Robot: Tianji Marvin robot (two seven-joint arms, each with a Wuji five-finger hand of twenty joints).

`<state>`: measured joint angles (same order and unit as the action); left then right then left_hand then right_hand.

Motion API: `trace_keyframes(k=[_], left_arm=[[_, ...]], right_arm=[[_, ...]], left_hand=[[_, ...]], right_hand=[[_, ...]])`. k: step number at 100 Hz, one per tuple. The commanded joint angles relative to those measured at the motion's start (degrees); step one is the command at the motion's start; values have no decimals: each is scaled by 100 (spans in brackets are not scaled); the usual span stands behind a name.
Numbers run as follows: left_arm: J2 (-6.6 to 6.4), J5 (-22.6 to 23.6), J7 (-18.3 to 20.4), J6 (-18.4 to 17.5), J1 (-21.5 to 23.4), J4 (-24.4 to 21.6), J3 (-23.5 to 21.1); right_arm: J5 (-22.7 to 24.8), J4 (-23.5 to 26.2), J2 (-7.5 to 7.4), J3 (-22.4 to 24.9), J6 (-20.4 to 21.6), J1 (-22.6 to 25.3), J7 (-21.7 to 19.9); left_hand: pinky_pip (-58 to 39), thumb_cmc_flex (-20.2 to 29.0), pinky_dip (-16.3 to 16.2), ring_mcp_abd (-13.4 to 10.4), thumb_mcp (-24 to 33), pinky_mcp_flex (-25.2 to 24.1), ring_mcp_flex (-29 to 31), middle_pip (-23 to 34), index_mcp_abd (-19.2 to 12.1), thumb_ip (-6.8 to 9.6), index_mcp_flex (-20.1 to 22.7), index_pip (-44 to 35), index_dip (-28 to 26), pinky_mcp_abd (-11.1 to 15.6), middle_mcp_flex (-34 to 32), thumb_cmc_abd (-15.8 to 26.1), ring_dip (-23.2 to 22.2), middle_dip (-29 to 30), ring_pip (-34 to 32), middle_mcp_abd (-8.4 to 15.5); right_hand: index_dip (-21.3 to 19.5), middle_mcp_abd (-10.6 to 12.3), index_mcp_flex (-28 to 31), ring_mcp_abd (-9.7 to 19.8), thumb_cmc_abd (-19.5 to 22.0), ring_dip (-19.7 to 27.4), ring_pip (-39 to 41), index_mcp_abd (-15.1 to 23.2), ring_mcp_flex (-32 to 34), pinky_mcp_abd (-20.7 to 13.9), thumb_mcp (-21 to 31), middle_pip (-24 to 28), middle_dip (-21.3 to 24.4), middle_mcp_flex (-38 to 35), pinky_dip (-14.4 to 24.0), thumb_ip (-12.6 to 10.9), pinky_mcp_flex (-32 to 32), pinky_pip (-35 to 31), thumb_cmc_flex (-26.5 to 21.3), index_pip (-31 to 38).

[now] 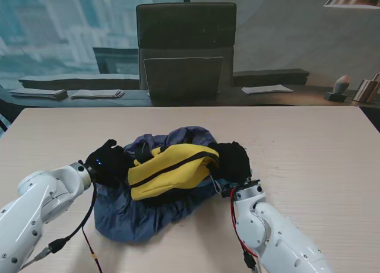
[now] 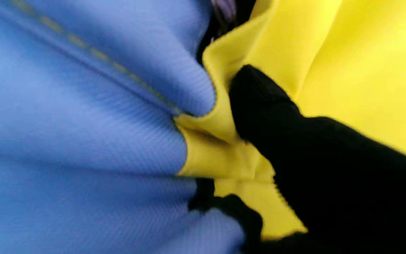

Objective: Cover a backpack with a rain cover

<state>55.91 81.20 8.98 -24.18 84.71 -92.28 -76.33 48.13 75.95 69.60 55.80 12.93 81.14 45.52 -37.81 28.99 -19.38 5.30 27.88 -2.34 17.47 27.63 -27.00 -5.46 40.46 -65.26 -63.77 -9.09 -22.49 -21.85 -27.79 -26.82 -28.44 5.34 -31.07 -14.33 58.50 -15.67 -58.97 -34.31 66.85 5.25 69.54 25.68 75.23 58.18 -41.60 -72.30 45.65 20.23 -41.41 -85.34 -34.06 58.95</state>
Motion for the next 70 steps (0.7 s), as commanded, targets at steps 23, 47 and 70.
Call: trace_keyframes(k=[23, 47, 70], left_arm=[[103, -308, -604, -219, 596, -548, -481], [166, -878, -437, -324, 738, -649, -613], [285, -1423, -1061, -271, 584, -471, -478]], right_arm=[[-303, 8, 187, -288, -874, -203, 320], [-917, 216, 483, -300, -1455, -221, 566], [-603, 223, 331, -569, -1226, -360, 172]], left_hand=[[-744, -603, -322, 96, 115, -150, 379, 241, 587, -130, 1037, -592, -527, -182, -377, 462, -186, -61, -321, -46], [-891, -820, -388, 108, 544, -25, 468, 281, 932, -211, 1553, -747, -617, -136, -511, 247, -201, -55, -363, -96], [-1153, -927, -525, 142, 692, -30, 79, 300, 1069, -241, 1813, -849, -580, -16, -148, 162, -270, -45, -471, -211]], right_hand=[[567, -855, 785, 347, -449, -1328, 2237, -592, 514, 1048, 1025, 440, -324, -1092, 61, -113, -1553, -245, -956, 744], [587, -1051, 798, 225, -513, -1387, 2334, -935, 508, 1425, 997, 556, -287, -1101, 27, -157, -1839, -157, -1114, 782], [635, -936, 823, 350, -613, -1368, 2300, -677, 514, 1228, 1038, 584, -222, -1096, -16, -110, -1834, -174, -1027, 808]])
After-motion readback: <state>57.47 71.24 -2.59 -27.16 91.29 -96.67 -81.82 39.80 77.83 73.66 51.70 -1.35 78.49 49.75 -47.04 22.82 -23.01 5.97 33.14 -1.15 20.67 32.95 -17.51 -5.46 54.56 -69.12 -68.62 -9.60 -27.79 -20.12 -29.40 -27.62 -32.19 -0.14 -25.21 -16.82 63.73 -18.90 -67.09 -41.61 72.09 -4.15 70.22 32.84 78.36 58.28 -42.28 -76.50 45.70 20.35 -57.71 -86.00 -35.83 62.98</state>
